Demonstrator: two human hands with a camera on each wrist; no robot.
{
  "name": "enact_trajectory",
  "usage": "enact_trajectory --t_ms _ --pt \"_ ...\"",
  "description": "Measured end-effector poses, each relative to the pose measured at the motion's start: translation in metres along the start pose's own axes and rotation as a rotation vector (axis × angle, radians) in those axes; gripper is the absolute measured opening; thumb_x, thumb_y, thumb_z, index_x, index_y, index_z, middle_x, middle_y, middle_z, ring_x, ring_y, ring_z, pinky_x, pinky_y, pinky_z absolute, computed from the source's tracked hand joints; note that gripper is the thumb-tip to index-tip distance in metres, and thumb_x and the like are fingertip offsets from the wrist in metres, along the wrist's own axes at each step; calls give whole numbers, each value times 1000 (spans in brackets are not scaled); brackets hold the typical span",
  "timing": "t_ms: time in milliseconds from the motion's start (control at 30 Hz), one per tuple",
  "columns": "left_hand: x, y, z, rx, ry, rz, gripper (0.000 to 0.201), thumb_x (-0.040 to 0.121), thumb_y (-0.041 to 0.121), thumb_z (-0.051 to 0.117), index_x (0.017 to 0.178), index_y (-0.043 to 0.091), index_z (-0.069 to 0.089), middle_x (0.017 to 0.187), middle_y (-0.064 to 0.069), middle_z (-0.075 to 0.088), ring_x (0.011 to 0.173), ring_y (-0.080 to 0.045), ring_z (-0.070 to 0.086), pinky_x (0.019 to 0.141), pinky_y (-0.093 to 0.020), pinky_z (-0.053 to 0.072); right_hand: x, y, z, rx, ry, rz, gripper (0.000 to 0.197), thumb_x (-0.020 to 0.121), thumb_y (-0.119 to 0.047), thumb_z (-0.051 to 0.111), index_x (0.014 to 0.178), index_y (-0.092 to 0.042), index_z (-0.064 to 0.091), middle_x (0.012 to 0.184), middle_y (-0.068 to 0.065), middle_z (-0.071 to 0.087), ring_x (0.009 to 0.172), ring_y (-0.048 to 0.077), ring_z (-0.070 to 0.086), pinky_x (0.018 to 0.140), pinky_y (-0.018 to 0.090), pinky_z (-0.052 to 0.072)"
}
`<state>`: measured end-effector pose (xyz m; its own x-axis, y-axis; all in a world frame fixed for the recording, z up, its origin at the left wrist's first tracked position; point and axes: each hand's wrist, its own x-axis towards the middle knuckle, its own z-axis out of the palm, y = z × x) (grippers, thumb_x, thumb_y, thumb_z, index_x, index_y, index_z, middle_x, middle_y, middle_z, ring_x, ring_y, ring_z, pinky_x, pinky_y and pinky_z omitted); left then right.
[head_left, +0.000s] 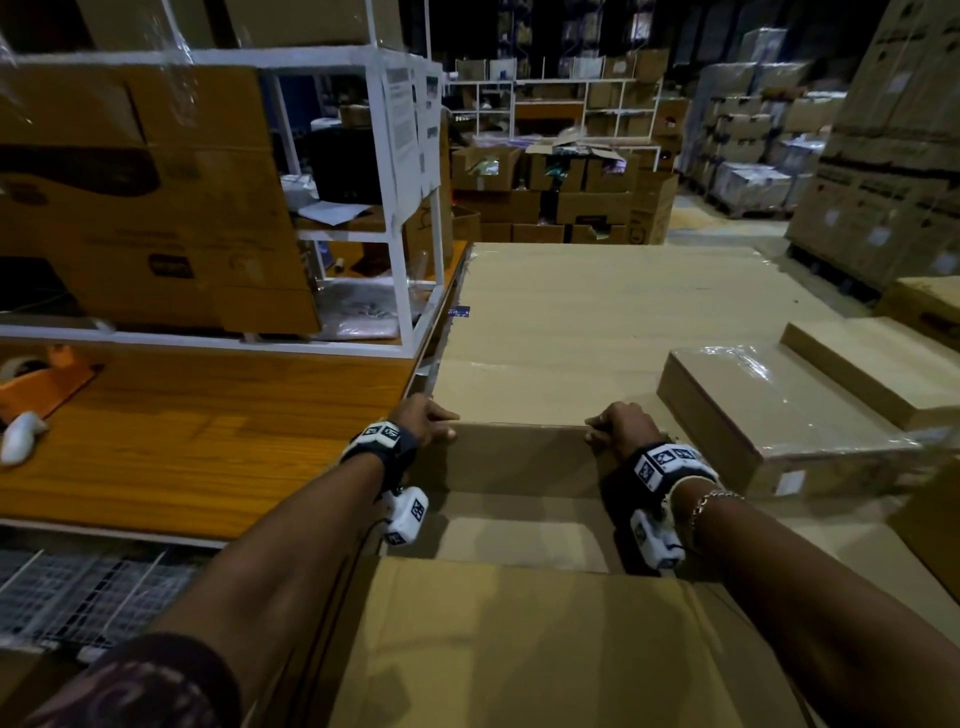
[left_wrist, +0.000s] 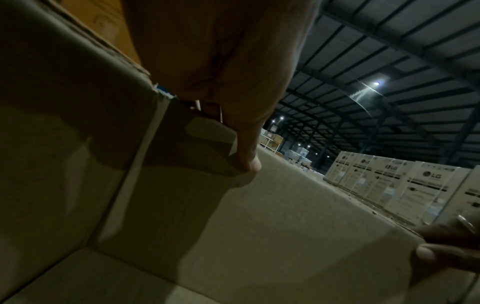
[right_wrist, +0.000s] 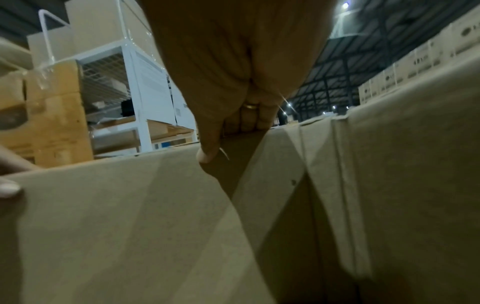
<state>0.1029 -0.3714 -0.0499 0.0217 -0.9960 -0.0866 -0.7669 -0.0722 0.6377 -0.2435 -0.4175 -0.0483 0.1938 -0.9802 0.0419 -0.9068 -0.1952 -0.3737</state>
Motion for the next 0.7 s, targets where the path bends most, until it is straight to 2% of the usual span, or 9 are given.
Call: enact_trajectory --t_ms 100,233,333,433,533,567,633,700 --pt "-1 -1 1 9 50 8 27 86 19 78 112 21 76 115 2 74 106 -15 62 89 -29 51 -1 -2 1 -26 -1 -24 21 87 -23 76 104 -12 79 104 15 76 102 33 69 83 35 55" --pt "0 -5 13 70 127 25 25 87 17 77 111 19 77 109 2 75 101 -13 64 79 -22 47 1 -5 12 -122 -14 0 22 93 -26 68 100 -6 76 100 19 72 95 37 68 78 34 51" --pt "4 -5 12 87 118 24 24 84 21 79 108 23 78 111 2 75 105 -14 65 87 -28 53 -1 -7 16 -179 -17 39 22 94 -23 65 98 -3 73 100 20 69 93 37 67 79 35 51" --pt "8 -2 2 104 56 0 26 82 24 82 108 23 78 111 2 76 107 -16 65 92 -31 53 -2 -12 3 -165 -49 53 21 92 -23 69 96 -4 76 99 19 72 95 37 69 79 35 52" --pt "7 10 -17 128 -72 22 32 84 30 81 113 17 77 115 0 75 105 -15 66 86 -26 50 -1 -19 -29 -78 -147 24 21 84 -24 79 99 -10 80 101 12 76 96 23 71 77 28 50" --pt "4 16 -22 127 -99 31 36 84 32 81 116 15 76 117 -1 74 103 -15 66 83 -25 49 -3 -23 -43 -63 -183 5 25 83 -27 81 102 -11 80 103 9 76 96 19 70 77 27 50" --pt "-4 31 -33 156 -137 76 41 86 32 79 122 13 72 120 -4 72 104 -15 66 81 -23 50 -13 -30 -70 -18 -214 -27 35 83 -35 80 109 -11 78 110 6 75 101 18 69 86 29 53" --pt "-21 48 -41 168 -170 162 41 89 29 76 127 14 68 126 -6 70 111 -17 66 89 -26 54 -29 -37 -92 32 -193 -68 39 82 -44 78 107 -13 79 106 2 76 94 15 69 84 28 53"
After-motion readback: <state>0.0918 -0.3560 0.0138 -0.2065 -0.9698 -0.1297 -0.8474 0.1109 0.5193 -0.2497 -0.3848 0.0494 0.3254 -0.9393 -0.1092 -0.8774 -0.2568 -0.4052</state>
